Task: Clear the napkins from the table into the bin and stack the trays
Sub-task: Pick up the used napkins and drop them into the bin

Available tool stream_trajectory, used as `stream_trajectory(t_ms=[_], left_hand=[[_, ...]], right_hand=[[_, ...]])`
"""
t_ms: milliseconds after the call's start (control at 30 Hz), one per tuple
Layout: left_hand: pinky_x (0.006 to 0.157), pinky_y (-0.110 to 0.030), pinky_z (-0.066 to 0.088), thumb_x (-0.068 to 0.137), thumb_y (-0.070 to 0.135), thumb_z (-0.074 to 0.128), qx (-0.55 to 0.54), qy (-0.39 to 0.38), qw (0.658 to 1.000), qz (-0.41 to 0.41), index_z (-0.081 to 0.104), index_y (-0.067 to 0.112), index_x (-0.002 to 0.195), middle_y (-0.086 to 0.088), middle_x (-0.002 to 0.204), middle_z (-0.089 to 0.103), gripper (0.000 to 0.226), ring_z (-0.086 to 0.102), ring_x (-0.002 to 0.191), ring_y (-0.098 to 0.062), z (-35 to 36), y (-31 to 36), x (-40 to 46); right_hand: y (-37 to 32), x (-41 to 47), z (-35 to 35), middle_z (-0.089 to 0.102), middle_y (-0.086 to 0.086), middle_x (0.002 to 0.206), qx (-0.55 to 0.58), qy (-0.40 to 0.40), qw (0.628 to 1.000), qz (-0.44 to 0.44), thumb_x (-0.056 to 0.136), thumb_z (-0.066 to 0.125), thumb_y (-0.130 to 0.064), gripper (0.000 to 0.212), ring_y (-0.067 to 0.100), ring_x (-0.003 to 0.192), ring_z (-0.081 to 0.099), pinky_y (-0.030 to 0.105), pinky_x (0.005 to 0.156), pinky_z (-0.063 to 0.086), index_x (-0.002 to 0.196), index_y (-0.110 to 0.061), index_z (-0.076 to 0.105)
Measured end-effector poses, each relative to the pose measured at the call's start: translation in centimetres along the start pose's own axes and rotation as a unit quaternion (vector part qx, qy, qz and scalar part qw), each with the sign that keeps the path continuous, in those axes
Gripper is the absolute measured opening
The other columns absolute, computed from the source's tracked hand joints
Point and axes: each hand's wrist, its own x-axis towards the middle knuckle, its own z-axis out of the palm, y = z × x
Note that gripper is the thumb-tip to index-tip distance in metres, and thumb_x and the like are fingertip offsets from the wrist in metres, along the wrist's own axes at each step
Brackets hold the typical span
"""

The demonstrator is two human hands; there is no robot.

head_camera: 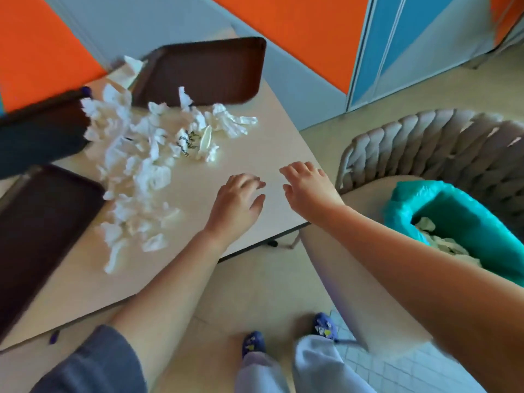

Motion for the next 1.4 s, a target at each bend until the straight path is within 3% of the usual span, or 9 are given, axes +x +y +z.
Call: stream_trajectory(t_ms=[267, 500, 767, 867, 967, 1067, 1167, 1233, 1400], left_hand=[[0.101, -0.039, 0.034, 0.085, 0.017, 0.063, 0.070, 0.039, 0.988, -0.130, 0.057, 0.011, 0.124, -0.006, 0.135, 0.052, 0.039, 0.045, 0.125, -0.025, -5.9, -7.8, -8.4], [0.100, -0.041, 0.037, 0.085, 0.020, 0.063, 0.098, 0.029, 0.975, -0.197, 0.056, 0.014, 0.125, -0.006, 0.138, 0.049, 0.041, 0.045, 0.126, -0.026, -7.6, -13.6, -15.2], [0.090, -0.044, 0.046, 0.079, 0.027, 0.071, 0.096, -0.028, 0.981, -0.166, 0.058, 0.017, 0.124, -0.009, 0.135, 0.052, 0.047, 0.052, 0.118, -0.030, -7.2, -17.7, -17.4], [0.088, -0.045, 0.049, 0.077, 0.018, 0.073, 0.070, -0.018, 0.988, -0.137, 0.066, 0.015, 0.114, -0.011, 0.125, 0.059, 0.038, 0.056, 0.108, -0.034, -6.5, -18.4, -17.3], [0.085, -0.035, 0.048, 0.075, 0.011, 0.074, 0.024, 0.005, 0.994, -0.106, 0.070, 0.013, 0.105, -0.010, 0.109, 0.065, 0.030, 0.056, 0.098, -0.032, -6.0, -19.1, -17.4], [0.081, -0.024, 0.045, 0.076, 0.007, 0.072, -0.012, 0.021, 0.997, -0.067, 0.072, 0.009, 0.097, -0.008, 0.096, 0.065, 0.021, 0.048, 0.094, -0.022, -5.7, -19.7, -17.5], [0.070, -0.032, 0.051, 0.072, -0.002, 0.072, -0.030, 0.020, 0.999, -0.029, 0.072, 0.007, 0.091, -0.009, 0.084, 0.065, 0.022, 0.052, 0.085, -0.023, -5.8, -20.2, -17.4], [0.066, -0.031, 0.053, 0.066, -0.010, 0.074, -0.032, 0.005, 0.999, -0.001, 0.072, 0.007, 0.092, -0.010, 0.079, 0.064, 0.031, 0.058, 0.077, -0.028, -6.0, -20.2, -17.2], [0.073, -0.022, 0.043, 0.075, 0.000, 0.062, -0.033, -0.002, 0.999, 0.027, 0.073, 0.006, 0.093, -0.011, 0.080, 0.063, 0.022, 0.057, 0.077, -0.026, -6.6, -19.2, -16.0]], right_hand=[[-10.5, 2.2, 2.9, 0.037, 0.009, 0.146, 0.017, -0.043, 0.993, -0.110, 0.095, 0.045, -0.022, 0.041, 0.028, 0.134, 0.031, 0.041, 0.105, 0.029, 0.135, -0.013, 0.040], [-18.0, 3.7, 7.1, 0.030, 0.006, 0.151, 0.035, -0.091, 0.981, -0.167, 0.094, 0.046, -0.021, 0.050, 0.026, 0.138, 0.025, 0.042, 0.108, 0.029, 0.142, -0.018, 0.032], [-22.8, 6.0, 11.7, 0.007, -0.004, 0.158, 0.033, -0.129, 0.964, -0.231, 0.090, 0.041, 0.006, 0.062, 0.023, 0.145, 0.010, 0.043, 0.109, 0.032, 0.144, -0.021, 0.028], [-23.0, 6.6, 13.5, 0.015, 0.000, 0.157, 0.018, -0.133, 0.968, -0.212, 0.089, 0.039, 0.010, 0.055, 0.024, 0.144, 0.014, 0.043, 0.109, 0.033, 0.138, -0.014, 0.040], [-22.6, 6.7, 14.7, 0.040, 0.007, 0.144, 0.006, -0.094, 0.980, -0.176, 0.086, 0.043, 0.010, 0.037, 0.031, 0.126, 0.036, 0.047, 0.090, 0.050, 0.119, -0.002, 0.055], [-22.1, 6.7, 15.4, 0.055, 0.013, 0.117, 0.012, -0.051, 0.989, -0.139, 0.080, 0.047, 0.011, 0.032, 0.035, 0.101, 0.049, 0.047, 0.073, 0.053, 0.108, 0.001, 0.061], [-21.9, 6.7, 15.5, 0.056, 0.017, 0.107, 0.026, -0.050, 0.993, -0.101, 0.083, 0.051, 0.002, 0.025, 0.036, 0.096, 0.051, 0.044, 0.076, 0.051, 0.104, -0.001, 0.063], [-21.8, 6.3, 15.1, 0.057, 0.019, 0.105, 0.032, -0.045, 0.995, -0.080, 0.082, 0.053, 0.000, 0.024, 0.037, 0.094, 0.054, 0.041, 0.077, 0.051, 0.102, -0.001, 0.064], [-20.8, 4.9, 13.8, 0.061, 0.021, 0.068, 0.037, 0.035, 0.992, -0.117, 0.041, 0.068, 0.024, 0.046, 0.038, 0.060, 0.062, 0.036, 0.038, 0.053, 0.085, 0.011, 0.067]])
